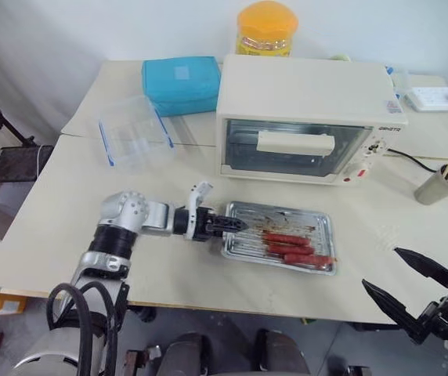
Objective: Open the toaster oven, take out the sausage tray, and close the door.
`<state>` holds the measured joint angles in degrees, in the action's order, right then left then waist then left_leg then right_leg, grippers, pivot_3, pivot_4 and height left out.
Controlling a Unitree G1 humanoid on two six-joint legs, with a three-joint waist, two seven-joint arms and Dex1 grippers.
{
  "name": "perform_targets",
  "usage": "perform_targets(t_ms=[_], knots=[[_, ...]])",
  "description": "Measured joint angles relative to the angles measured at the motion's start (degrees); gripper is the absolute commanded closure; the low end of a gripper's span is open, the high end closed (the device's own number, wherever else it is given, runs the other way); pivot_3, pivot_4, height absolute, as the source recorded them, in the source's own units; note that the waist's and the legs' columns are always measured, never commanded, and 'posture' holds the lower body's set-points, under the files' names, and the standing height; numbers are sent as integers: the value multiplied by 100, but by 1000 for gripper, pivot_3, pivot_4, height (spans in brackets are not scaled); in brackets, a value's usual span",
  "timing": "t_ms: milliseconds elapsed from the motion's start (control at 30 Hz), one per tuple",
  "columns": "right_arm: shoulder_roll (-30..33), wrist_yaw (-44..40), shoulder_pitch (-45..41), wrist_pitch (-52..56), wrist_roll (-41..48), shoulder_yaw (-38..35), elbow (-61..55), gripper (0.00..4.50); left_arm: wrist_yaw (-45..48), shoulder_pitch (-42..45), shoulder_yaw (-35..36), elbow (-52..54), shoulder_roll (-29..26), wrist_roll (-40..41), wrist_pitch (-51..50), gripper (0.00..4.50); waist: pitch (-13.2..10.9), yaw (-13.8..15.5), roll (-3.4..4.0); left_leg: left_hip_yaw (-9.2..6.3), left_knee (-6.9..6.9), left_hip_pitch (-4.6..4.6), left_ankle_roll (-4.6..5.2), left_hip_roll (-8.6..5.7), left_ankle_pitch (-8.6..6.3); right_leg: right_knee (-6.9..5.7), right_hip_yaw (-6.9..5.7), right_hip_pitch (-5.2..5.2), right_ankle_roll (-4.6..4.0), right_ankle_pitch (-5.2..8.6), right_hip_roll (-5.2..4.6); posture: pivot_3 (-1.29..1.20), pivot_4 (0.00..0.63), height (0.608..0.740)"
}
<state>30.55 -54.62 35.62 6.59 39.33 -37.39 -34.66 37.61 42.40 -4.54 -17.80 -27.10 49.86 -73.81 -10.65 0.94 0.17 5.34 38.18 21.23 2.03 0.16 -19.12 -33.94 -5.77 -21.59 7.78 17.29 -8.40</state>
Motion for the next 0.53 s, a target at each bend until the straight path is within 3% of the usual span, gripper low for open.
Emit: perform_targets(t_ms=[33, 200, 400, 533], knots=[[28, -25, -44, -1, -7, 21, 71, 0, 285, -222, -4, 248, -251, -142, 352, 247, 1, -9, 1, -1, -1, -2, -3, 1, 0, -2, -1, 0, -3, 1, 1, 0, 150, 740], [309, -238, -442, -9, -28, 122, 482, 0, 1995, -1353, 32, 960, -1223, -989, 2671, 247, 1, 18, 2, 1, 1, 1, -2, -3, -1, 5, -1, -2, -5, 2, -9, 0, 150, 740], [705, -691, -803, -48, -41, 113, 1030, 0, 3002, -2214, 491, 891, -1695, -2235, 6044, 247, 1, 65, 2, -4, -5, 7, 6, -4, -11, 12, -8, -5, -6, 2, -24, 0, 150, 740], [829, -1003, -929, -159, -114, 140, 1237, 0, 3197, -2402, 722, 778, -1771, -2498, 6898, 247, 1, 52, 2, 1, -2, 6, 21, -5, -17, 8, -11, -2, -4, 1, -24, 0, 150, 740]])
